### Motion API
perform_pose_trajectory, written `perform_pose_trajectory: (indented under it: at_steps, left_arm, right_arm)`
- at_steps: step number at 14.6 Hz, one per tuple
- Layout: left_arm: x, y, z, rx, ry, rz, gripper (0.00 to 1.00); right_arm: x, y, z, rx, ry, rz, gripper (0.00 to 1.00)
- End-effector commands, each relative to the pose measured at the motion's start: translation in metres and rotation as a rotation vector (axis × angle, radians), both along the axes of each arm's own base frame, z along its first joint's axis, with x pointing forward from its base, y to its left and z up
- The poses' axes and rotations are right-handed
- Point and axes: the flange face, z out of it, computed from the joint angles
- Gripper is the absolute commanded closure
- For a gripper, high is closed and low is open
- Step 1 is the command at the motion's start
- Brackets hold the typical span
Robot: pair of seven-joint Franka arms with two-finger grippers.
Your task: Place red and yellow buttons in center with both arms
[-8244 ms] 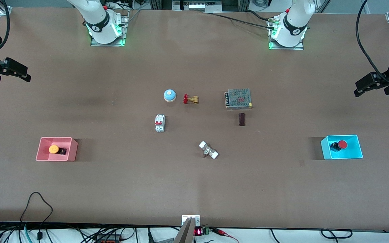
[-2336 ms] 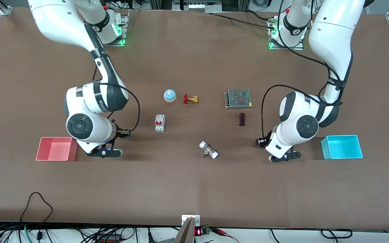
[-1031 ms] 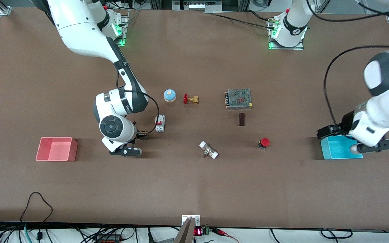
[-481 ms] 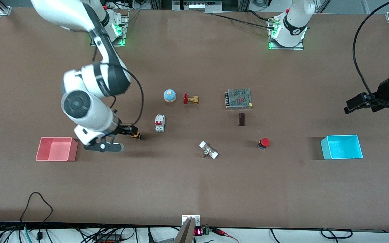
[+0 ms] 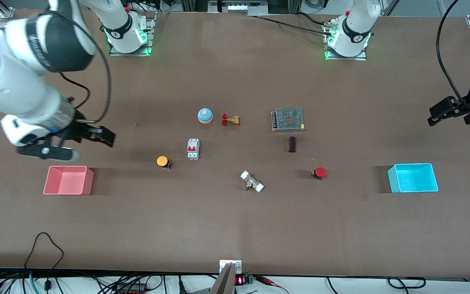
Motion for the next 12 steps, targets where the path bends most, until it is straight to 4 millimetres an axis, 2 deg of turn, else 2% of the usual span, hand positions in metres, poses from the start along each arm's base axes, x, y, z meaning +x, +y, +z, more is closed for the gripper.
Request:
perform_pose_trajectory:
  at_steps: [1,4,5,9,12]
  left_arm:
    - [-0.013,-0.005,0.007,0.024,0.001,-0.033,0.0]
    - [-0.014,-0.003,0.007,0.023,0.006,-0.028,0.0]
    - [-0.014,-0.002,0.008,0.02,0.004,-0.026,0.0]
    - [-0.013,-0.001,0.004,0.015,0.011,-0.012,0.0]
    - [-0.01,0.0,0.0,0.011,0.017,-0.019,0.0]
  right_arm:
    - [-0.006,-0.08,0.024,0.012,0.031,0.011,0.0]
    - [-0.021,-0.153,0.041,0.034,0.05,0.122,0.0]
    - [-0.03,-0.16,0.05,0.04,0.047,0.147,0.0]
    - [-0.052,-0.146,0.06,0.049,0.086,0.137,0.0]
    - [-0.063,-0.151,0.056,0.052,0.092,0.126,0.0]
